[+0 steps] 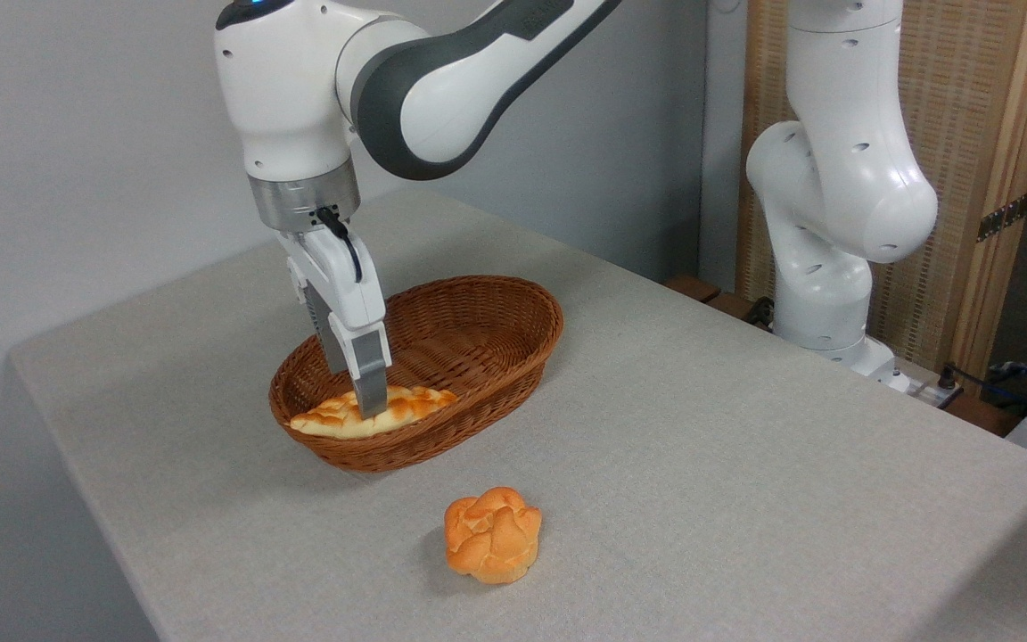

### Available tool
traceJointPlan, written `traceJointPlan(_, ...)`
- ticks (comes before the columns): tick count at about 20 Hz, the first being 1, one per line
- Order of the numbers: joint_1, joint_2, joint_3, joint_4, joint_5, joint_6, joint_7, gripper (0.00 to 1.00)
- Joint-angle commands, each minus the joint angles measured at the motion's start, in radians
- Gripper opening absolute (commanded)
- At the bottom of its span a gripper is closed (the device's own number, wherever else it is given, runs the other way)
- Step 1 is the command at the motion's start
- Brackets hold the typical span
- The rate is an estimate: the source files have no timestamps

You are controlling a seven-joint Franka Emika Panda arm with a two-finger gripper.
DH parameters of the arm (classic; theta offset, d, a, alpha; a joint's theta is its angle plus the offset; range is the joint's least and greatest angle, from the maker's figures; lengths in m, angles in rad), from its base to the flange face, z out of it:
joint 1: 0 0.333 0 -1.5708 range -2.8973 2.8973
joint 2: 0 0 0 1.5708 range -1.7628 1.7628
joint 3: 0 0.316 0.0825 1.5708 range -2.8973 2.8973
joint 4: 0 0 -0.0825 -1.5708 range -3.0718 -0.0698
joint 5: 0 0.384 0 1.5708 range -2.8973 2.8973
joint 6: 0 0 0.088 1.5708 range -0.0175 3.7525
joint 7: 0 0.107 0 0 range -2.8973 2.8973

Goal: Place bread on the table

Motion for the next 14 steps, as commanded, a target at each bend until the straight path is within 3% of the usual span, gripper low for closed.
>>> traceJointPlan(1,-0.003,-0.005,0.001,-0.007,0.014,0.030,0.000,1.00)
traceJointPlan(9,-0.001,-0.010,0.008,-0.007,0.015,0.038,0.001,1.00)
traceJointPlan(14,-0.003,-0.005,0.006,-0.007,0.051,0.038,0.000,1.00)
